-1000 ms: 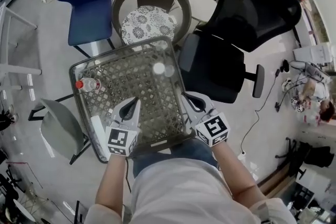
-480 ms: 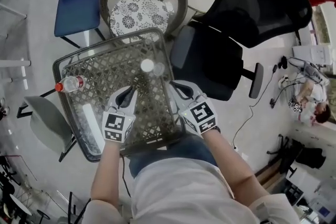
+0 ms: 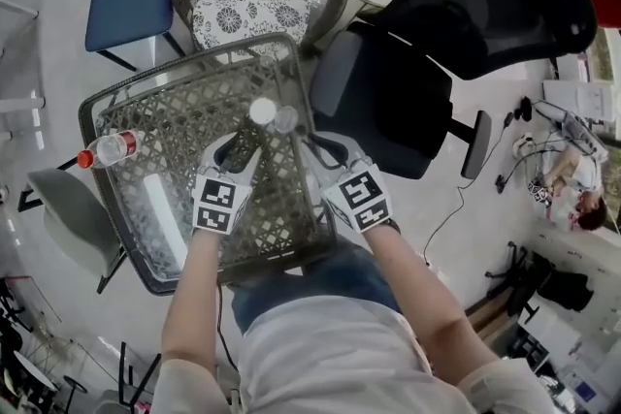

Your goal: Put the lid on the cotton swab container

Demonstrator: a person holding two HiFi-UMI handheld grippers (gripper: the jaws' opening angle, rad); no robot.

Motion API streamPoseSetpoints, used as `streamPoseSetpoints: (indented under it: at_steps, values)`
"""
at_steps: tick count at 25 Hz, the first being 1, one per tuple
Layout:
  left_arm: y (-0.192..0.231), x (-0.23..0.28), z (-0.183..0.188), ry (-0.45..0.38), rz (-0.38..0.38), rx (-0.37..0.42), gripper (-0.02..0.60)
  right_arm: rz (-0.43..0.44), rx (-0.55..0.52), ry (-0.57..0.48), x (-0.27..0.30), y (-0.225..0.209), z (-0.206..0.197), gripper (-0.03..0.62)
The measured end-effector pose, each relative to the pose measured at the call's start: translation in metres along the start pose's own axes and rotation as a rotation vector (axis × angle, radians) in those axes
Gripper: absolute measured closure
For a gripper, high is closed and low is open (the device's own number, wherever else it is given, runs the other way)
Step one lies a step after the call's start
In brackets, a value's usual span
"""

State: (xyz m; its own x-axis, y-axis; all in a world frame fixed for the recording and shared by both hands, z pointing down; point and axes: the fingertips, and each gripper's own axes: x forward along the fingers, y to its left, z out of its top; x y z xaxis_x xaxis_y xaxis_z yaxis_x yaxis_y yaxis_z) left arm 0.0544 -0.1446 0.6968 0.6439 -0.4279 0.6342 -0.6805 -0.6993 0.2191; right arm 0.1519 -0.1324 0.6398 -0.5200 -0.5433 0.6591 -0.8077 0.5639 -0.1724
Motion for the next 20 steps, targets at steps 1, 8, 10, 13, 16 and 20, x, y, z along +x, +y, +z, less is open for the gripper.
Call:
streamPoseSetpoints:
  at_steps: [1,8,10,13,16,20]
  values:
    - [0.001,0.007,-0.004,0.01,0.0,0.007,0.397,0.001,0.001,0.011,0.003,-0.002,-0.006,0.546]
    - [0.01,0.044,-0.025,0.043,0.004,0.037,0.352,0.011,-0.002,0.055,0.029,-0.012,-0.03,0.546]
    - [0.01,0.051,-0.028,0.05,0.003,0.038,0.345,0.013,-0.01,0.072,0.036,-0.015,-0.035,0.546]
    - [0.01,0.061,-0.027,0.051,0.01,0.058,0.329,0.02,-0.02,0.082,0.043,-0.018,-0.036,0.546]
    - [0.01,0.068,-0.022,0.049,0.005,0.066,0.317,0.028,-0.024,0.079,0.045,-0.018,-0.033,0.546]
    - [0.01,0.073,-0.018,0.057,-0.006,0.105,0.305,0.044,-0.034,0.063,0.048,-0.015,-0.023,0.546]
